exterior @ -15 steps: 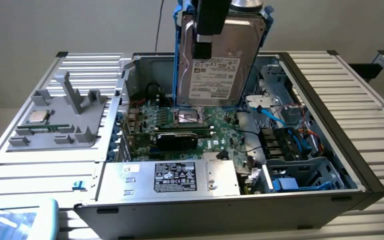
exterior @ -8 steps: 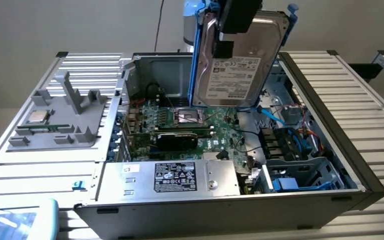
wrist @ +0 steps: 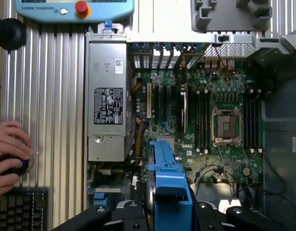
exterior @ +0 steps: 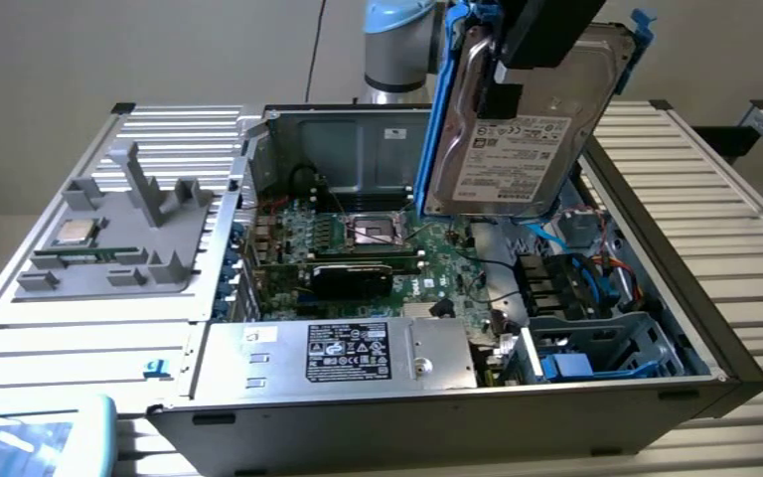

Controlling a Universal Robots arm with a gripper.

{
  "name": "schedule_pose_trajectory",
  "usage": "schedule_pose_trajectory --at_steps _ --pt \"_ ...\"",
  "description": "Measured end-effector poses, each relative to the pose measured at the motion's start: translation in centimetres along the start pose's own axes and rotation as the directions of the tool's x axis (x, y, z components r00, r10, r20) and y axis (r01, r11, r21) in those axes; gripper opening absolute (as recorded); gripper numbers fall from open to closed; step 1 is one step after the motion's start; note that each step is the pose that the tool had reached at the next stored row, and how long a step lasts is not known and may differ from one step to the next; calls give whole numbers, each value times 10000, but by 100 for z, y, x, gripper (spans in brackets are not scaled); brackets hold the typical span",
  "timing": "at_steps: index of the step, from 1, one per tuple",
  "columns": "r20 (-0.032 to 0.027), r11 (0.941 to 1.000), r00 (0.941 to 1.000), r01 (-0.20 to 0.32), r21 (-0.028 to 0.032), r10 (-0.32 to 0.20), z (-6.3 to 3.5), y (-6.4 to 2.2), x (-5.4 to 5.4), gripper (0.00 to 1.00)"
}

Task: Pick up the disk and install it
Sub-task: 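Pick up the disk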

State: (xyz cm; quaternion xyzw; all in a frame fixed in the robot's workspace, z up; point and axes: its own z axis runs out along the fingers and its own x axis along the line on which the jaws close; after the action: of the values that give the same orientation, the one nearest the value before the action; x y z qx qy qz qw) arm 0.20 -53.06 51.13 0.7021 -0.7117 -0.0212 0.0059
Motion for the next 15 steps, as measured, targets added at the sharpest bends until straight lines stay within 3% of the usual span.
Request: schedule_pose_trajectory --at_steps 15 --pt "1 10000 10000 -1 0 1 -70 -577 180 37"
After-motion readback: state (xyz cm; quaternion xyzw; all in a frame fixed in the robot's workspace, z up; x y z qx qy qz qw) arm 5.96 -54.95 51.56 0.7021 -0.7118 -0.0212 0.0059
